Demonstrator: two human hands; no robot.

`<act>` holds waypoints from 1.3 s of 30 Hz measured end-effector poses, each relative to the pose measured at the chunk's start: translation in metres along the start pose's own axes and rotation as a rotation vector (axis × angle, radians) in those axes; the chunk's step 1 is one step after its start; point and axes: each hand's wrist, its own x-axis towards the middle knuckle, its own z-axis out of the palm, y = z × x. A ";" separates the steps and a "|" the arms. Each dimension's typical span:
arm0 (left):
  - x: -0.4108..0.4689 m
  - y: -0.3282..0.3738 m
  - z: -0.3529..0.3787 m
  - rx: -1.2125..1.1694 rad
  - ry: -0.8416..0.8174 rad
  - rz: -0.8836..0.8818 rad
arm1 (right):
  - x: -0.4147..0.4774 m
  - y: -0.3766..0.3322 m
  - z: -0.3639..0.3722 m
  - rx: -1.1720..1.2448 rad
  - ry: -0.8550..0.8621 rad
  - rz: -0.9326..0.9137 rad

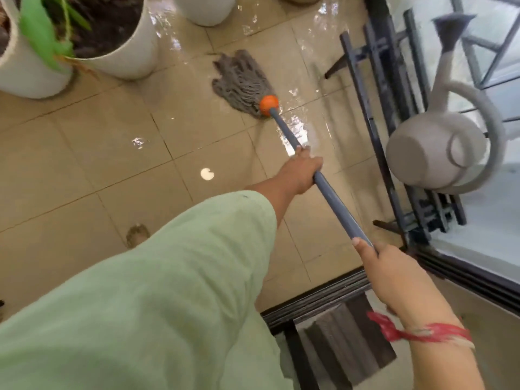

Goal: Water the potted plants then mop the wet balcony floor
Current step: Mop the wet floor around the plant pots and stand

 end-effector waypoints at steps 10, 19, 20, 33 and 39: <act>-0.052 0.045 0.064 0.120 -0.240 0.118 | -0.052 0.035 0.053 -0.031 -0.160 0.244; -0.153 -0.099 0.015 0.122 -0.269 0.034 | -0.104 -0.067 0.132 0.105 -0.208 0.106; -0.168 -0.119 0.008 0.089 -0.254 0.006 | -0.109 -0.084 0.136 0.075 -0.213 0.065; -0.365 -0.337 -0.019 -0.200 0.059 -0.547 | -0.165 -0.283 0.213 -0.463 -0.223 -0.405; -0.429 -0.366 0.015 -0.296 0.172 -0.743 | -0.169 -0.318 0.244 -0.639 -0.256 -0.509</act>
